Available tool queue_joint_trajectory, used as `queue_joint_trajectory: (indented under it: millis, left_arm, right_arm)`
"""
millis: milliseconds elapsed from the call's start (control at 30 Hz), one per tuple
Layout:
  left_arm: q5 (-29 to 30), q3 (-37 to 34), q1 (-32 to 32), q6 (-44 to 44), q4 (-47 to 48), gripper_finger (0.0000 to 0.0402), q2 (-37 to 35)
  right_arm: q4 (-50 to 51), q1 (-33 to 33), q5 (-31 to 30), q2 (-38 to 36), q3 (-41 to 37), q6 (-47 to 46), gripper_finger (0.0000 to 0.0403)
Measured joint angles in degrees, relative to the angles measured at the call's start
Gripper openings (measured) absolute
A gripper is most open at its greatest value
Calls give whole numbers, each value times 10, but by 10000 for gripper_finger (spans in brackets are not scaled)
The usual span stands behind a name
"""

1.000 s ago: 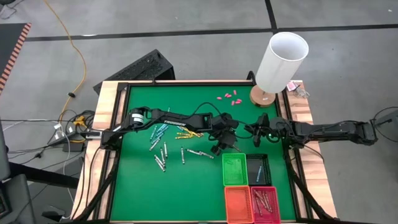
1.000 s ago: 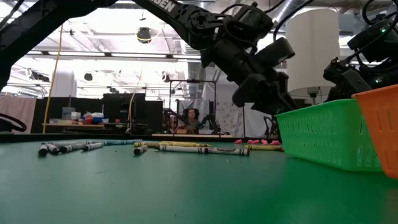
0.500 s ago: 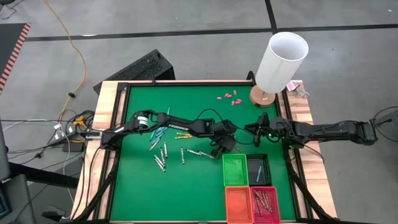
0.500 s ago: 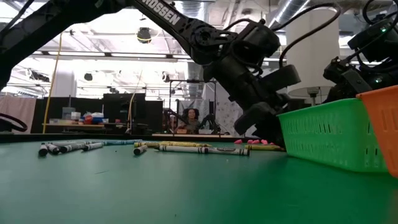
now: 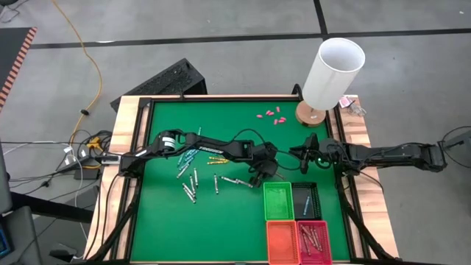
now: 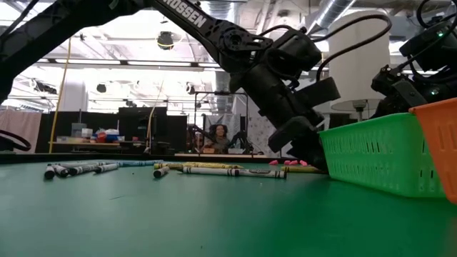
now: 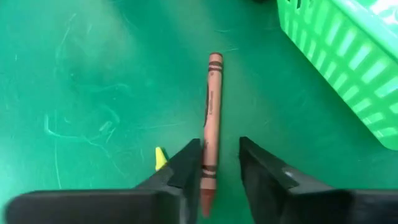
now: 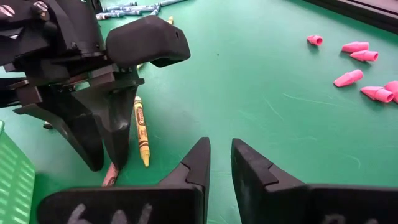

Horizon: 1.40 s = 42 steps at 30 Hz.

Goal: Sort crayons
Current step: Put the brown crayon into the red bin

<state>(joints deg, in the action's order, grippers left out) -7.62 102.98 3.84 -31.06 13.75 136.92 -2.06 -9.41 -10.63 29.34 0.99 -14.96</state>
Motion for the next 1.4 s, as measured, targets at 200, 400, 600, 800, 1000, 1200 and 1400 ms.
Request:
queue_joint_trajectory:
  millis: [200, 400, 600, 800, 1000, 1200, 1400]
  left_arm:
    - [11, 0, 0, 10, 10, 9, 0]
    - [43, 0, 1, 55, 12, 9, -4]
    - [47, 4, 2, 102, 29, 3, -19]
    - [46, 4, 2, 118, 32, 1, -49]
    - [55, 4, 1, 121, 38, 0, -77]
    - [56, 4, 0, 133, 45, 0, -116]
    - [55, 4, -6, 148, 52, 0, -150]
  right_arm:
    - [-1, 0, 0, 0, 0, -2, 68]
    - [-1, 0, 0, 0, 0, -2, 68]
    - [-1, 0, 0, 0, 0, -2, 68]
    - [-1, 0, 0, 0, 0, -1, 68]
    - [-1, 0, 0, 0, 0, -1, 68]
    - [-1, 0, 1, 0, 0, -1, 68]
    - [-1, 0, 1, 0, 1, -1, 68]
